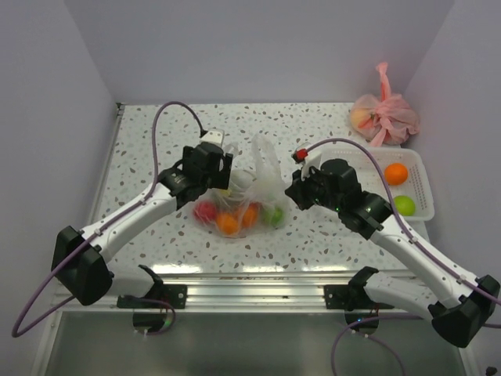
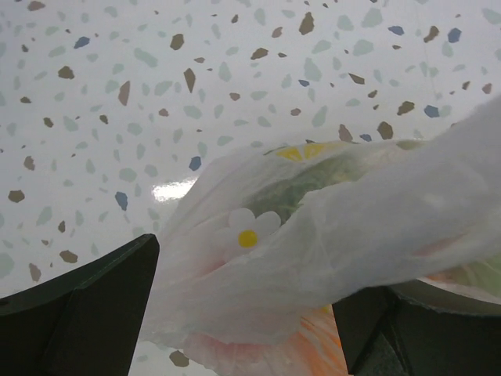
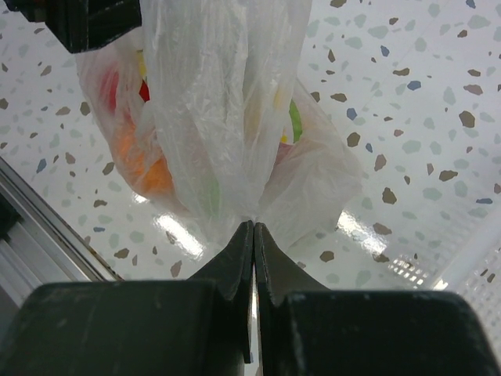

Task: Untie the knot of the plastic bag and take out the fruit

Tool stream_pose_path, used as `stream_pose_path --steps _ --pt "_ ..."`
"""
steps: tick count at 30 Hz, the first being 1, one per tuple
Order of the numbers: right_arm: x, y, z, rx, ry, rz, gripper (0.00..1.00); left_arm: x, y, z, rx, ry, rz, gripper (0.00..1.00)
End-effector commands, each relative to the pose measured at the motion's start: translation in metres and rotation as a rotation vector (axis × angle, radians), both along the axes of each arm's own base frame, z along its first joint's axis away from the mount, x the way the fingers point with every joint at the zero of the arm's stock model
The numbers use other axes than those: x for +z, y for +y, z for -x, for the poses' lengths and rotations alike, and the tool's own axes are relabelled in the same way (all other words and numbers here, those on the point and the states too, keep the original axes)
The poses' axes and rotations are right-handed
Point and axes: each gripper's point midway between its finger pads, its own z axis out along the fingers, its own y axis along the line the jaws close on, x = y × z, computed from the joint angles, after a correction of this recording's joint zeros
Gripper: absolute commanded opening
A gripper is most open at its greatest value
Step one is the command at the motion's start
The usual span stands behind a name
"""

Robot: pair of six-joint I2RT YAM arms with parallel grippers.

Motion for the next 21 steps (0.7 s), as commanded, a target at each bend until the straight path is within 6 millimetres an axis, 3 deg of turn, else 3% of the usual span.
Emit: stream_pose_path --steps 1,7,12,14,17,18,20,21 --pt "0.005 -0.002 0.0 -0.007 -0.033 -0.017 0.0 0.016 0.015 -0.019 0.131 -0.104 -0.023 0.88" --pt "-0.001 -0.013 -0.002 -0.063 -0.039 -0.008 0.0 -0.002 0.039 -0.018 0.232 -0.059 -0.066 0.78" --pt "-0.011 -0.032 -0.01 -0.193 -0.044 0.015 0.0 0.001 0.081 -0.018 0.329 -0.06 -0.004 0.65" --pt "-0.014 -0.038 -0.013 -0.237 -0.052 0.015 0.0 0.003 0.1 -0.018 0.372 -0.067 0.018 0.53" --pt "-0.019 -0.041 -0.015 -0.268 -0.045 0.015 0.0 0.02 0.105 -0.015 0.38 -0.114 0.052 0.36" --pt "-0.021 -0.038 -0.015 -0.258 -0.036 0.014 0.0 0.025 0.103 -0.012 0.368 -0.117 0.073 0.27" --pt "-0.016 -0.033 -0.014 -0.233 -0.027 0.005 0.0 0.035 0.096 -0.011 0.334 -0.127 0.117 0.17" --pt "-0.014 -0.027 -0.012 -0.201 -0.016 -0.008 0.0 0.038 0.087 -0.01 0.29 -0.12 0.153 0.05"
